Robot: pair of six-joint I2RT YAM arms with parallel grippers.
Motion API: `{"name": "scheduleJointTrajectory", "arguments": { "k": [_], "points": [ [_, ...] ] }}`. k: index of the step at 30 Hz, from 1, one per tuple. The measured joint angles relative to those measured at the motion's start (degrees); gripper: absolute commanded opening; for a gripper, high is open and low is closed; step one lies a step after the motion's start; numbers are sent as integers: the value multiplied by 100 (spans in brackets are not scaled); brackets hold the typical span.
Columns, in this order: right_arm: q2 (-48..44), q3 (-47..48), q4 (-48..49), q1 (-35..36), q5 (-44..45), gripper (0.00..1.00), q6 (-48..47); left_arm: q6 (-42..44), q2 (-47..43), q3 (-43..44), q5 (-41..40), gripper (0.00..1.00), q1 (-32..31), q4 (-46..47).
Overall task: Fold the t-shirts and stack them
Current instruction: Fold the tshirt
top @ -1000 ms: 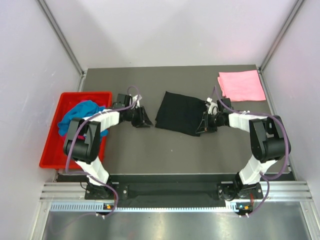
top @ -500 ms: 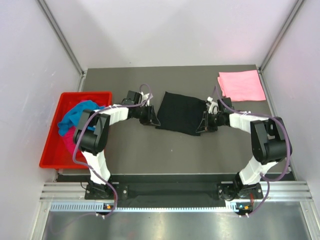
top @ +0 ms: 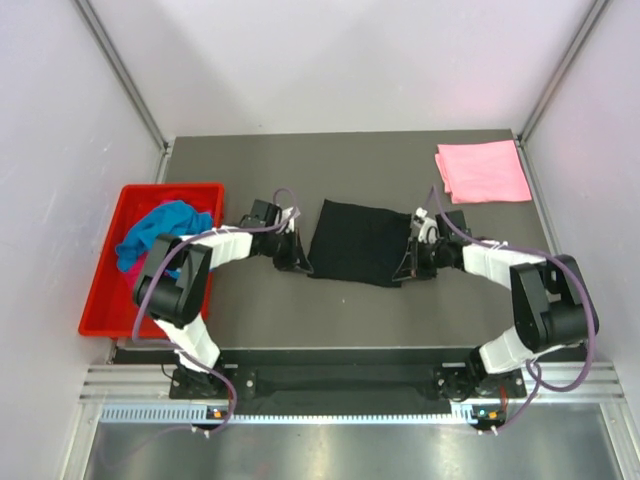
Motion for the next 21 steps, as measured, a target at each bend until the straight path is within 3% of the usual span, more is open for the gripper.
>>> {"name": "scheduleJointTrajectory", "arguments": {
  "k": [1,3,4,6,10,12,16,21],
  "points": [
    [-118,-118,4,42,13,12,26,-39,-177,-197,-37,9,-39,-61],
    [-398,-376,-37,96,39,20,103,-81,-470,-483,-85,23,-114,-197],
    [-542,-487,-55,125,98,34,138,-111,-647,-595,-170,29,-151,-310],
    [-809,-612,-225,125,254,43,229,-155,-935,-636,-400,32,-162,-636],
    [-1233,-479,-719,122,730,43,256,-109,-1060,105,-841,30,-55,-1425],
    [-1357,-219,-1021,107,1040,38,260,-42,-1010,719,-901,29,15,-1620],
    [-1366,452,-1268,79,1303,25,243,13,-675,1799,-667,27,87,-1482],
    [-831,1117,-1054,55,1154,20,208,13,328,2564,-2,24,87,-1073]
  ]
}}
